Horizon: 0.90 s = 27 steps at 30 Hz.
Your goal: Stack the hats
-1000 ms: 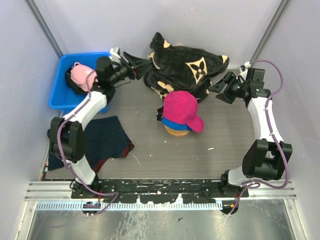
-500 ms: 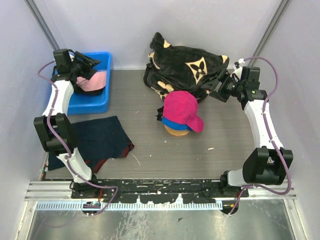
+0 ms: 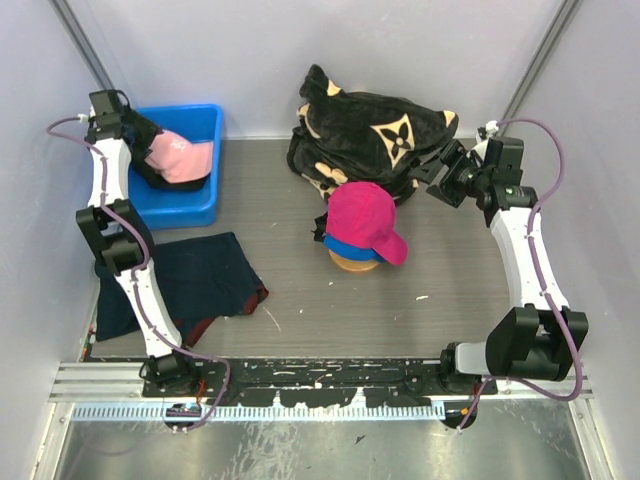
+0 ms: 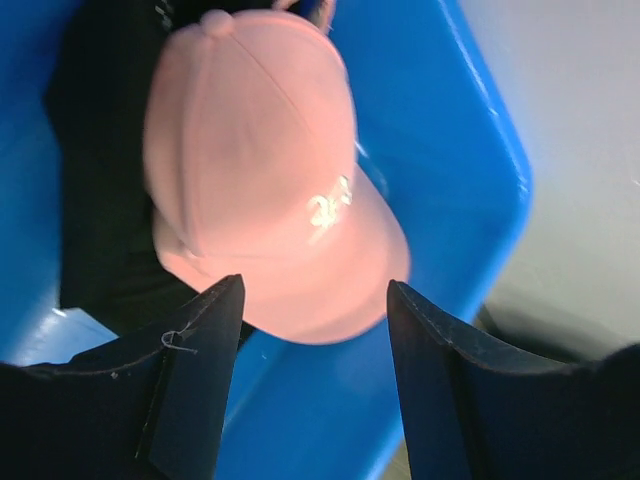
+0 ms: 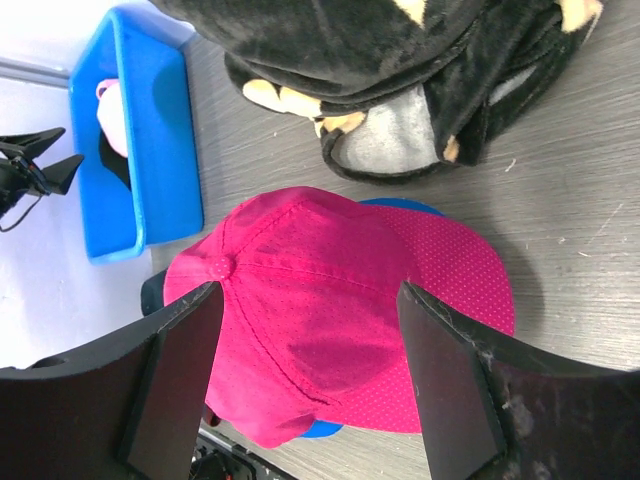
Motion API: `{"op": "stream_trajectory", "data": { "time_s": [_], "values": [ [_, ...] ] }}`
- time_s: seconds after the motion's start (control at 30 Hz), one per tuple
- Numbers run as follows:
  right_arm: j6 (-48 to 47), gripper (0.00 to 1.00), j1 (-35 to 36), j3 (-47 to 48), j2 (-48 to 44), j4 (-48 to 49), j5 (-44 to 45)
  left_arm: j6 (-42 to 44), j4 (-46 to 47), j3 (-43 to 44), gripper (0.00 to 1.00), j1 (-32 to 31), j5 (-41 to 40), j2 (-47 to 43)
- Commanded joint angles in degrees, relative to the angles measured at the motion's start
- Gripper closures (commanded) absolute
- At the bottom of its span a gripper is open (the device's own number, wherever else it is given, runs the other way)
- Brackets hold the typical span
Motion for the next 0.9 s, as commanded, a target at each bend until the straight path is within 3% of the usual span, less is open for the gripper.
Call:
{"op": "stream_trajectory", "data": {
  "time_s": [0.0, 0.33, 0.47, 0.87],
  "values": [
    [0.3, 0.24, 0.0, -1.2, -2.1, 2.6, 2.8, 4.8, -12.8, 10.6, 0.34, 0.3, -8.8, 4.8],
    [0.7, 0.24, 0.0, -2.3, 0.3, 3.9, 4.4, 7.2, -21.5, 16.8, 0.37, 2.1, -16.9, 10.5],
    [0.9, 0.24, 0.0, -2.3, 1.1, 4.6, 4.4, 7.8, -20.1, 13.0, 0.37, 2.5, -17.5, 10.1],
    [1.2, 0.24, 0.0, -1.2, 4.3, 5.2, 4.1, 8.5, -15.9, 18.5, 0.37, 2.8, -14.0, 17.2]
  ]
}}
